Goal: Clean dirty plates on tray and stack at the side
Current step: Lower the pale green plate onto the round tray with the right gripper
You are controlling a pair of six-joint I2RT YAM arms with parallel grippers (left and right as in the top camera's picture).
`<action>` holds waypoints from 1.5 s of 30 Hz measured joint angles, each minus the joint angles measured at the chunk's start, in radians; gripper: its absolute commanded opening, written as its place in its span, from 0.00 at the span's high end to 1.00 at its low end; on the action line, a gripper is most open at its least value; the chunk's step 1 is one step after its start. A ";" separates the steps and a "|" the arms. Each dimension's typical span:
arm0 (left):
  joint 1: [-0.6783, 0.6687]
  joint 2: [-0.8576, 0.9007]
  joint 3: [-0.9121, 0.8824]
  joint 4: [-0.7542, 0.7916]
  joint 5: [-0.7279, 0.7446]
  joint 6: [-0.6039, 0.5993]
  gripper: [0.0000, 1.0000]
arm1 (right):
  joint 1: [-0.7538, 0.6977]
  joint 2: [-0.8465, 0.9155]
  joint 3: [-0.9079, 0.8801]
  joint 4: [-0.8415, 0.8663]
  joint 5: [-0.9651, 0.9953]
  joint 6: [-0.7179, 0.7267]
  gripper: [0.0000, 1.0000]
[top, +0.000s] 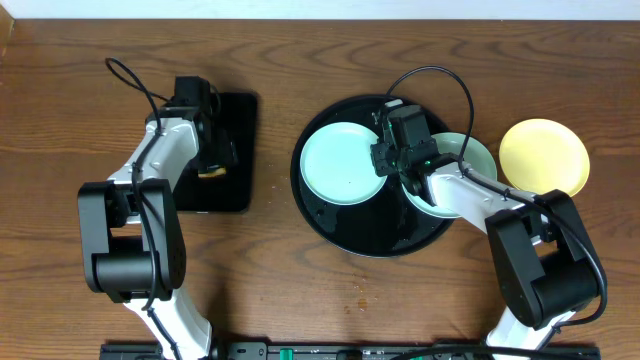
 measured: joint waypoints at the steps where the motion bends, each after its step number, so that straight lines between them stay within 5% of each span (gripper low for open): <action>1: 0.000 0.000 -0.004 -0.005 0.000 0.000 0.26 | 0.000 0.000 0.000 0.000 0.000 0.000 0.85; 3: 0.000 0.000 -0.023 0.005 0.000 0.001 0.28 | 0.000 0.000 0.000 0.000 0.000 0.000 0.84; 4: 0.000 0.000 -0.040 0.023 0.000 0.001 0.37 | 0.000 0.000 0.000 0.001 0.000 0.000 0.84; 6: 0.001 -0.005 -0.080 0.081 0.005 0.002 0.92 | 0.000 0.000 0.000 0.000 0.000 0.000 0.83; 7: 0.001 -0.009 -0.094 0.108 0.008 0.000 0.92 | 0.000 0.000 0.000 0.000 0.000 -0.001 0.83; 9: 0.001 -0.020 -0.123 0.168 0.004 0.002 0.92 | 0.000 0.000 0.000 0.000 0.000 -0.001 0.83; 10: 0.001 -0.023 -0.130 0.183 0.000 0.005 0.83 | 0.000 0.000 0.000 0.000 0.000 -0.001 0.83; 11: 0.001 -0.026 -0.135 0.189 -0.002 0.012 0.41 | 0.000 0.000 0.000 0.000 0.000 -0.001 0.83; 12: 0.001 -0.026 -0.137 0.193 -0.005 0.015 0.26 | 0.000 0.000 0.000 0.000 0.000 -0.001 0.83; 13: 0.001 -0.027 -0.138 0.195 -0.012 0.011 0.21 | 0.000 0.000 0.000 0.000 0.000 -0.002 0.83; 29: 0.006 -0.024 -0.125 0.312 -0.022 0.022 0.16 | 0.000 0.000 0.000 0.000 0.000 -0.003 0.83; 30: 0.006 -0.016 -0.127 0.340 -0.023 0.022 0.26 | 0.000 0.000 0.000 0.000 0.000 -0.003 0.83; 31: 0.006 -0.009 -0.130 0.364 -0.022 0.018 0.61 | 0.000 0.000 0.000 0.000 0.000 -0.003 0.83; 33: 0.006 0.008 -0.135 0.394 -0.023 0.022 0.92 | 0.000 0.000 0.000 -0.001 0.000 -0.003 0.83; 35: 0.006 0.011 -0.137 0.412 -0.023 0.022 0.83 | 0.000 0.000 0.000 -0.001 0.000 -0.003 0.83; 37: 0.006 0.011 -0.137 0.422 -0.023 0.032 0.23 | 0.000 0.000 0.000 -0.001 0.000 -0.003 0.83; 39: 0.006 0.012 -0.140 0.425 -0.024 0.026 0.21 | 0.000 0.000 0.000 -0.001 0.000 -0.003 0.83; 40: 0.006 0.012 -0.142 0.429 -0.026 0.026 0.32 | 0.000 0.000 0.000 0.000 0.000 -0.003 0.83; 42: 0.006 0.012 -0.142 0.435 -0.026 0.021 0.89 | 0.000 0.000 0.000 -0.001 0.000 -0.003 0.83; 44: 0.006 0.012 -0.143 0.438 -0.026 0.022 0.86 | 0.000 0.000 0.000 -0.001 0.000 -0.003 0.83; 45: 0.006 0.012 -0.143 0.443 -0.026 0.023 0.53 | 0.000 0.000 0.000 -0.001 0.000 -0.003 0.83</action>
